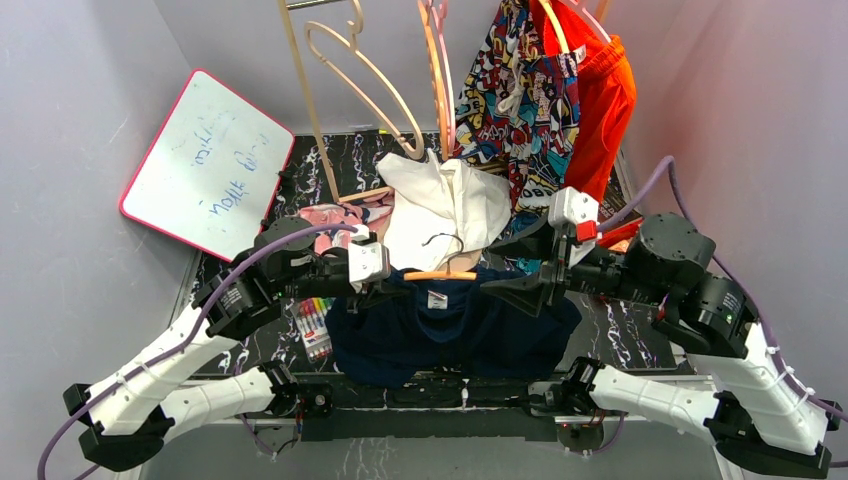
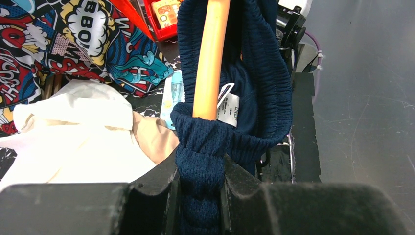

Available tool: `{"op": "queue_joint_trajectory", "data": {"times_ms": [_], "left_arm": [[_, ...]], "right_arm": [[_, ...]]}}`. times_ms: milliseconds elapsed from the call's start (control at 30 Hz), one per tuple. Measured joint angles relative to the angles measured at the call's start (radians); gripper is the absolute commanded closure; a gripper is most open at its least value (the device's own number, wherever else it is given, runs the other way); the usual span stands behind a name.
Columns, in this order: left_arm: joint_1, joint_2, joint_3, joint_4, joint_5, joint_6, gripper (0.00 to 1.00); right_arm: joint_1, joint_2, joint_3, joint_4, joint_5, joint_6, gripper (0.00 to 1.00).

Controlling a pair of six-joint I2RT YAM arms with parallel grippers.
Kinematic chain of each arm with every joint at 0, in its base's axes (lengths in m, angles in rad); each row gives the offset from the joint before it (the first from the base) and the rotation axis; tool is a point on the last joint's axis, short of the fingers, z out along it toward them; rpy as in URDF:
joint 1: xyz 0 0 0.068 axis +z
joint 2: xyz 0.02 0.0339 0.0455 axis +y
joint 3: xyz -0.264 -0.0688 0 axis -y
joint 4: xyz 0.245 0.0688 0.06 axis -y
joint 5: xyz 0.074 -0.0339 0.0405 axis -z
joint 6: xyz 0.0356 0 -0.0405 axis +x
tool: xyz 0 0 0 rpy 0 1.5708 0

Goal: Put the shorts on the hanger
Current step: Adjust the shorts on the hanger.

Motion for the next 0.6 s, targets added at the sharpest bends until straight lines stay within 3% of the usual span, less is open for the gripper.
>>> {"op": "queue_joint_trajectory", "data": {"times_ms": [600], "left_arm": [[0.000, 0.037, 0.002, 0.003, 0.001, -0.025, 1.00]], "right_arm": [[0.000, 0.179, -0.006, 0.138, 0.017, 0.076, 0.45]]}}
